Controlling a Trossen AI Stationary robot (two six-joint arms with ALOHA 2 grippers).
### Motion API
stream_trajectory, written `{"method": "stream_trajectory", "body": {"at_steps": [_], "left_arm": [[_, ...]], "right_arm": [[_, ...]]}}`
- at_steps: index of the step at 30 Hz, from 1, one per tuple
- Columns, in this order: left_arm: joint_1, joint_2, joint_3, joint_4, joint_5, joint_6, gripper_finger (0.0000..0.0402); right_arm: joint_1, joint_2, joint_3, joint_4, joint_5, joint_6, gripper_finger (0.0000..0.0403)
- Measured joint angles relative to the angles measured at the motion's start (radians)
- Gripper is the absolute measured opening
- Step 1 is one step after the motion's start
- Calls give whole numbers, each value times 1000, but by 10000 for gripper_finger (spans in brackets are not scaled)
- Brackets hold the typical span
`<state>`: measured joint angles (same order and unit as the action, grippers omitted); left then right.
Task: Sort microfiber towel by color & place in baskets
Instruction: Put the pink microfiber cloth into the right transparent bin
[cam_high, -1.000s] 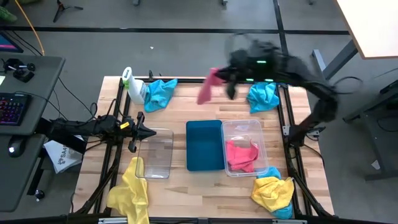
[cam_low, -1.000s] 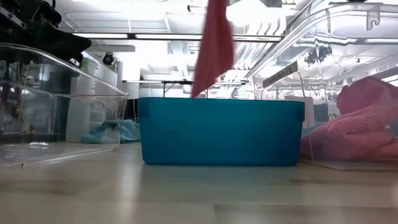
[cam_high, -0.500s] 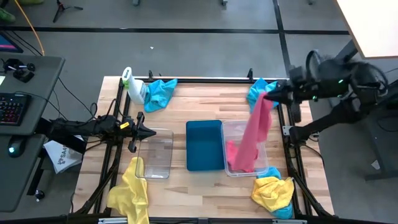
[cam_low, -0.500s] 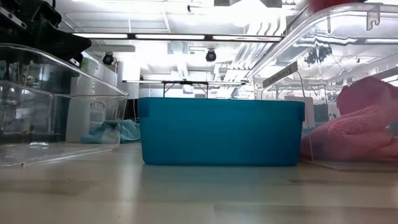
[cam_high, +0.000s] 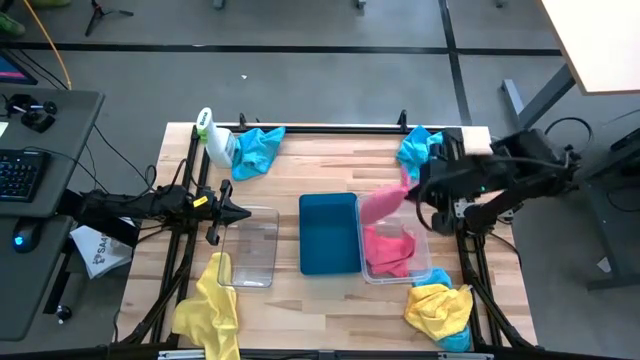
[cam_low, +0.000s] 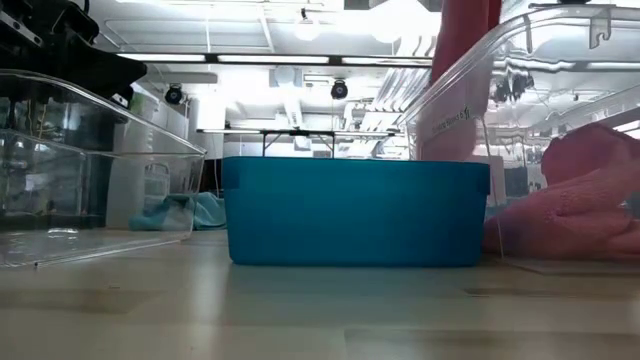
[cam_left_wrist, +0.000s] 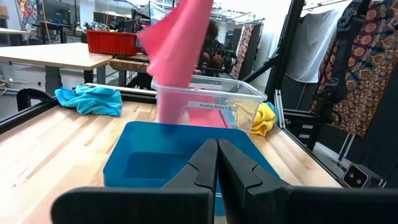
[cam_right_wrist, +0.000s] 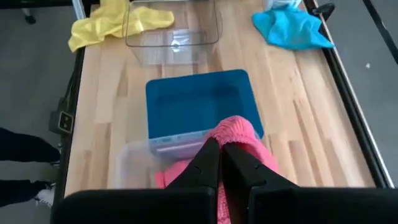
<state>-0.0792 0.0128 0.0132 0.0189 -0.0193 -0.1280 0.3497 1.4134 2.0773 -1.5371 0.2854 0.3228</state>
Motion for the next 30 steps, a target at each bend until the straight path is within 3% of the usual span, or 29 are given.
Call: {"method": "stream_trajectory", "body": {"at_steps": [5,11,20,30], "left_arm": [[0,0,0,0,0,0,1],[0,0,0,0,0,0,1],[0,0,0,0,0,0,1],[0,0,0,0,0,0,1]], "right_arm": [[106,-23,-51,-20,70,142,0],[207,-175,-361,57,136,370,0],[173,-353,-797,519,48,431,0],[154,-370,-1011,596,-20,574,1]]}}
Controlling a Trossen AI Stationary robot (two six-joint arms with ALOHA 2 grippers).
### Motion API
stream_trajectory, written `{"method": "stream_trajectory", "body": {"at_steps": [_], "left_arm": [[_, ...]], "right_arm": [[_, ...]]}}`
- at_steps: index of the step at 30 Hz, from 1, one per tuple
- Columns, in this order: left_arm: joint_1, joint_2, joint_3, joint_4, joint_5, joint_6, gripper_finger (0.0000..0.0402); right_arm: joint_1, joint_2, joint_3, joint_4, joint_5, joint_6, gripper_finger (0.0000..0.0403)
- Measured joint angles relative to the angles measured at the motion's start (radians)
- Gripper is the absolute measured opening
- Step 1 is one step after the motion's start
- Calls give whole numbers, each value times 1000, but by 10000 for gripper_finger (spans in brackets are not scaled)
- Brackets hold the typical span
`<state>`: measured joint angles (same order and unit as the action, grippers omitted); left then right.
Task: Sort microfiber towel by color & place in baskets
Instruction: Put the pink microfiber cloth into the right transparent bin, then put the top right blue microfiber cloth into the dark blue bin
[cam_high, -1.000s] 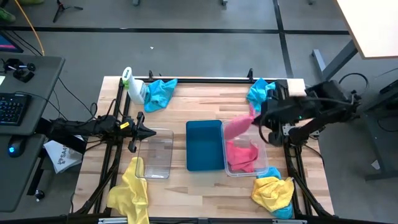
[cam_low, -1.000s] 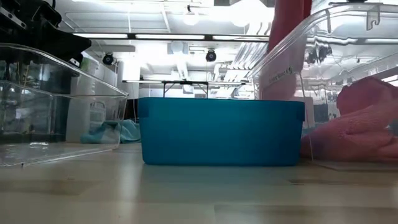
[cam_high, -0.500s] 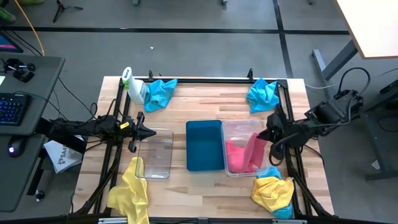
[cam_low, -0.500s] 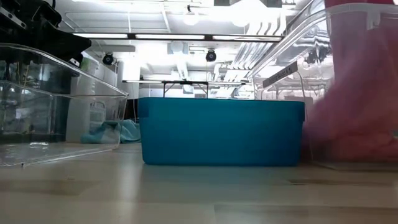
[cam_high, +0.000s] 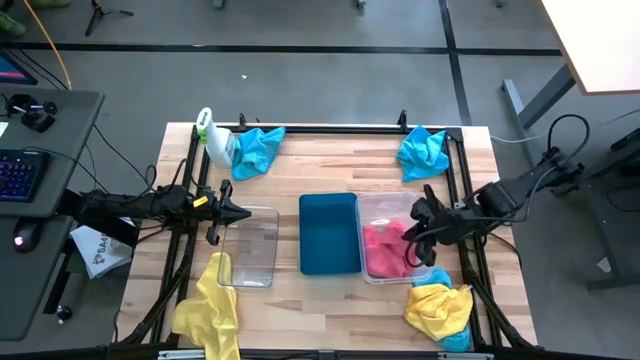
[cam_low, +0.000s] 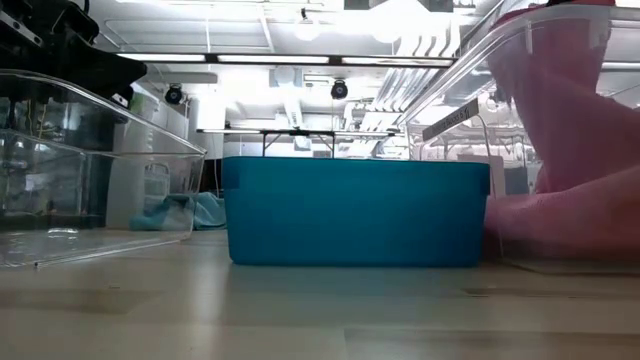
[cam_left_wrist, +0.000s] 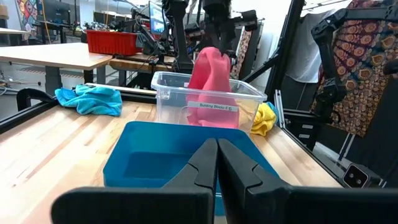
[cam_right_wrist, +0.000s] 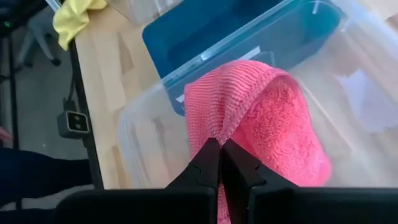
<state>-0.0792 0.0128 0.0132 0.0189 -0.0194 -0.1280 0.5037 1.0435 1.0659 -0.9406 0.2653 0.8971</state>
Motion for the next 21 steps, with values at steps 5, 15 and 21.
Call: {"method": "stream_trajectory", "body": {"at_steps": [5,15,21], "left_arm": [[0,0,0,0,0,0,1],[0,0,0,0,0,0,1],[0,0,0,0,0,0,1]], "right_arm": [[-22,4,-23,23,-45,45,40],[-107,5,30,-38,-274,-43,250],[-233,4,199,-251,-120,-31,304]]}}
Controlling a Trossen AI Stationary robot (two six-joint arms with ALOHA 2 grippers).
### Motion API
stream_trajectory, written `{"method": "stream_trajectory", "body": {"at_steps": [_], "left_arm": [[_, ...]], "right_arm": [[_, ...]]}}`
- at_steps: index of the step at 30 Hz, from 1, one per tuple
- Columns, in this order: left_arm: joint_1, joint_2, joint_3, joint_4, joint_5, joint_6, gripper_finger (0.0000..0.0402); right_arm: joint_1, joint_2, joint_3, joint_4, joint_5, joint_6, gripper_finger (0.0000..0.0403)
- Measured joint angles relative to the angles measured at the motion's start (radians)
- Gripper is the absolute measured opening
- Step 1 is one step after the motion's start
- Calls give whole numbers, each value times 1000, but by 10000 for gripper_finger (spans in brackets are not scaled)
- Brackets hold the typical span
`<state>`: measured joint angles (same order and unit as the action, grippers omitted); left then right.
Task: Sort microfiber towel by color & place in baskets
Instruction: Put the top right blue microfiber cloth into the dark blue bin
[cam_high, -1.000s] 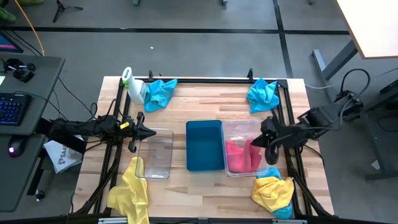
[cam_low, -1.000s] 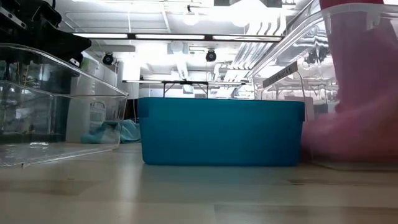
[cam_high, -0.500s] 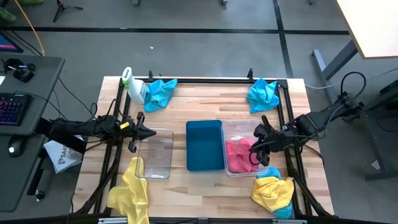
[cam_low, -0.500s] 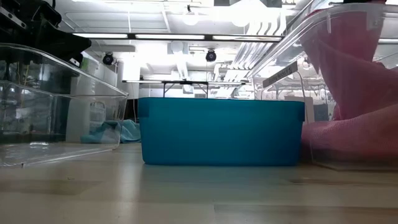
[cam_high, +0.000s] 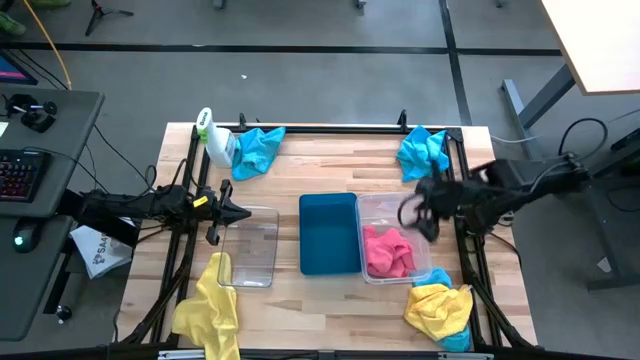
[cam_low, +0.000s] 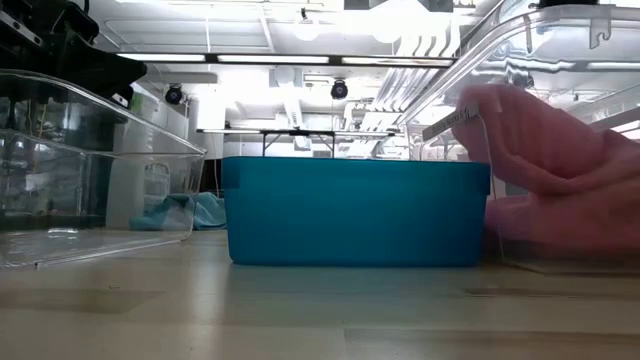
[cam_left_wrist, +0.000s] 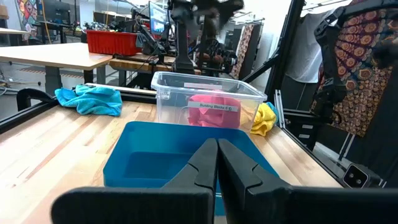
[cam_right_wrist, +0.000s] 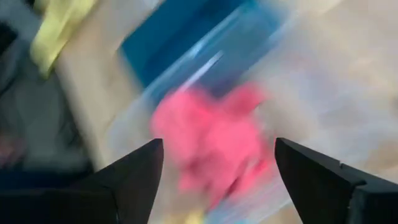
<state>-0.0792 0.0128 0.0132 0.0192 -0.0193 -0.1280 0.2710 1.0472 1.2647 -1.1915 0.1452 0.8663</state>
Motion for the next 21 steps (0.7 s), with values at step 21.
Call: {"method": "stream_trajectory", "body": {"at_steps": [21], "left_arm": [[0,0,0,0,0,0,1]], "right_arm": [[-993,19,-409,300,180,69,307]]}}
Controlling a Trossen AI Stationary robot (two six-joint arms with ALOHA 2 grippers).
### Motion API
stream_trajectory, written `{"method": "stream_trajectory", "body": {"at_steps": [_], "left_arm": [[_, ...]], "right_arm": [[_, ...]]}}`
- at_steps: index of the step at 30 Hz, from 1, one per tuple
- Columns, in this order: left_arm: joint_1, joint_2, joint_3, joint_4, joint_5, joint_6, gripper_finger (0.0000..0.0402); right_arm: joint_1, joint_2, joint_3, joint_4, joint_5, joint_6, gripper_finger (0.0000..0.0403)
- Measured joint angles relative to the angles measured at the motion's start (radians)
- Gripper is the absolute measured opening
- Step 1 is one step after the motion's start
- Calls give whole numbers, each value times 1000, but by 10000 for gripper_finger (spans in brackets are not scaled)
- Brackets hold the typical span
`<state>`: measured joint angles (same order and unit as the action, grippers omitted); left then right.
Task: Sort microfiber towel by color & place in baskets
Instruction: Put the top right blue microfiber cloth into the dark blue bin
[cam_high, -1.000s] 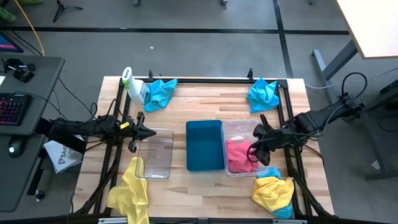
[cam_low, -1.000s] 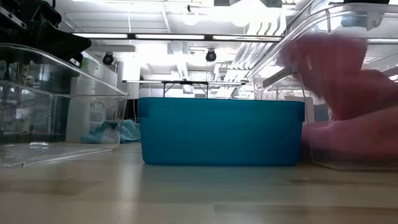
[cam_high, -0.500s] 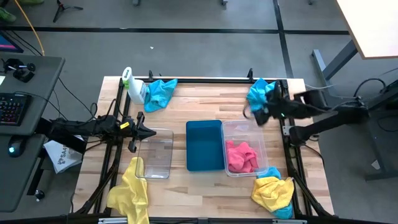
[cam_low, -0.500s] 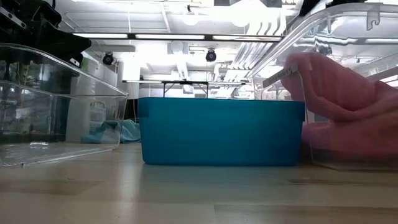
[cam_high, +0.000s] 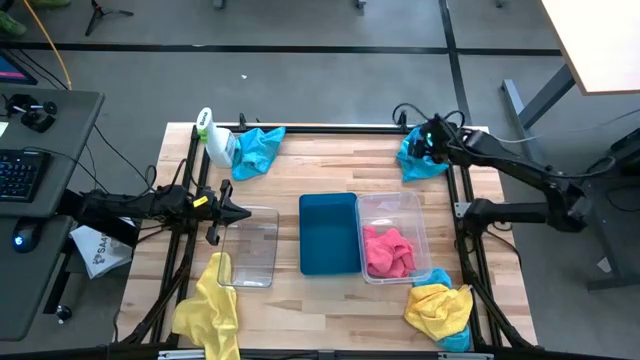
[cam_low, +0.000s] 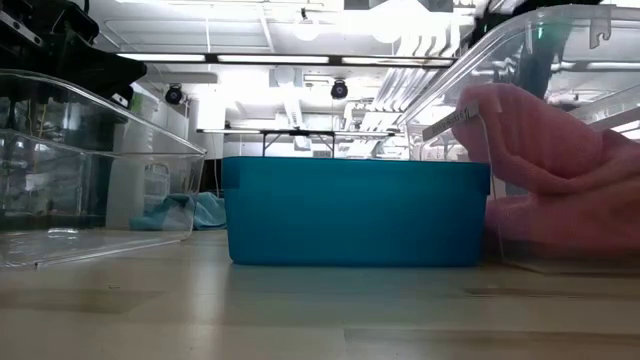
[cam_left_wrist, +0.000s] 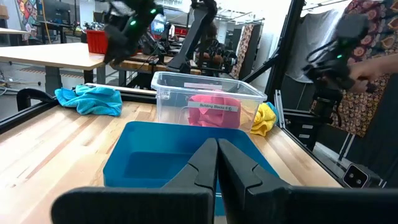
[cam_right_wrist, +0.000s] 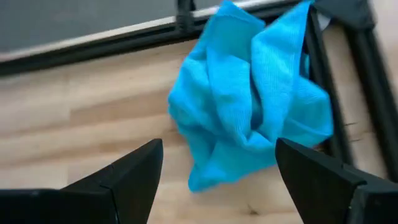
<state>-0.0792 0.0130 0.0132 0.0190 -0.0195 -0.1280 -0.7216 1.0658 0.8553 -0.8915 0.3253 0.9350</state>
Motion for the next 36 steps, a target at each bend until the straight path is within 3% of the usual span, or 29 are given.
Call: {"method": "stream_trajectory", "body": {"at_steps": [4,8,21,25,31,36], "left_arm": [[0,0,0,0,0,0,1],[0,0,0,0,0,0,1],[0,0,0,0,0,0,1],[0,0,0,0,0,0,1],[0,0,0,0,0,0,1],[0,0,0,0,0,0,1]], "right_arm": [[-121,71,-54,101,-94,7,307],[-182,172,-56,146,-108,-2,307],[-213,471,-53,241,-114,-123,300],[-187,493,-51,222,-71,-151,235],[-148,433,-51,213,-74,-287,27],[-95,259,-51,247,-98,-307,15]]}}
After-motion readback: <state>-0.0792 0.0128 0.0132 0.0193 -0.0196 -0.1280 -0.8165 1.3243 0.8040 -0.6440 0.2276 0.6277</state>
